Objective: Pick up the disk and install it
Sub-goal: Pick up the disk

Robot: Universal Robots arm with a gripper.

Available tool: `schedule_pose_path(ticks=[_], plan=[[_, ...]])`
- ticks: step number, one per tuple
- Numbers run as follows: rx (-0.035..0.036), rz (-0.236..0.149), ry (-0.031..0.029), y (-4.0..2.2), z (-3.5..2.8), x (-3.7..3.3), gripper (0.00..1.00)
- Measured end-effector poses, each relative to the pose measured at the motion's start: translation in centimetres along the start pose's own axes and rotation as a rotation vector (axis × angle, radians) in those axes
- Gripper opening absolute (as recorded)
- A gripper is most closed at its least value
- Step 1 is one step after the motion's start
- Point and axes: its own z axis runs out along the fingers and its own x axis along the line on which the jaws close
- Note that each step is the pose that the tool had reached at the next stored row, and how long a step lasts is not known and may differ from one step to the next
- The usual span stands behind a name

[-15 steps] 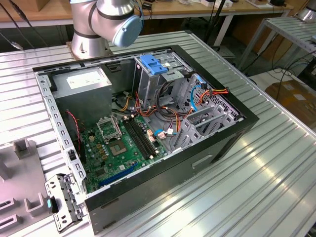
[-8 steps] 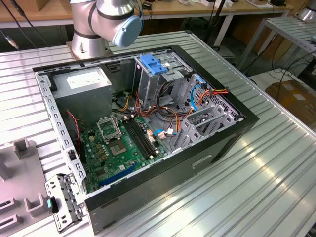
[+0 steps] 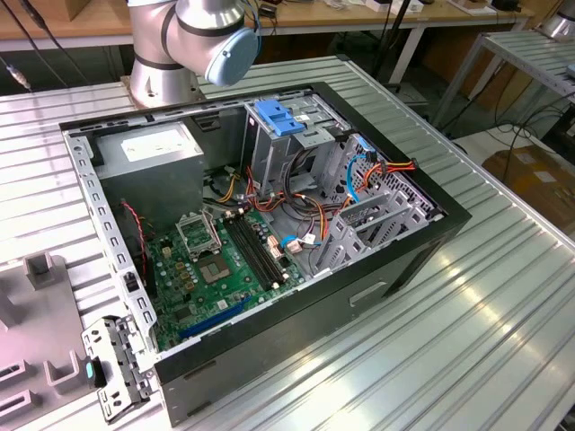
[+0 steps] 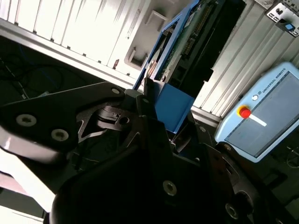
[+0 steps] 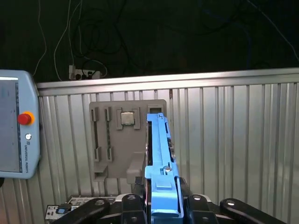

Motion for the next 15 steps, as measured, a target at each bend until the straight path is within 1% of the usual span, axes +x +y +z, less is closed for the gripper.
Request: schedule_pose_path(ticks=[1,2,3,5,7,9,11,12,15], plan=[[0.0000,0.000,-0.0001,0.00,0.00,0.00,0.37],[-0.0001,0.000,-0.0001,-0.19,0.01,0.00,0.37],[0.0000,0.000,-0.0001,-0.70,0.08,-0.03,0.37],[0.0000,0.000,-0.0001,-1.52,0.19,-0.08,0.37],[0.0000,0.000,-0.0002,-2.10,0.26,-0.12,0.37],[0.0000,0.000,-0.0001,-2.43,0.30,-0.14,0.37],[0.0000,0.000,-0.0001,-3.38,0.42,-0.19,0.37],[-0.0001,0.000,-0.0001,-4.12,0.51,-0.24,0.37],[-0.0001,0.000,-0.0001,-5.69,0.71,-0.33,0.37]])
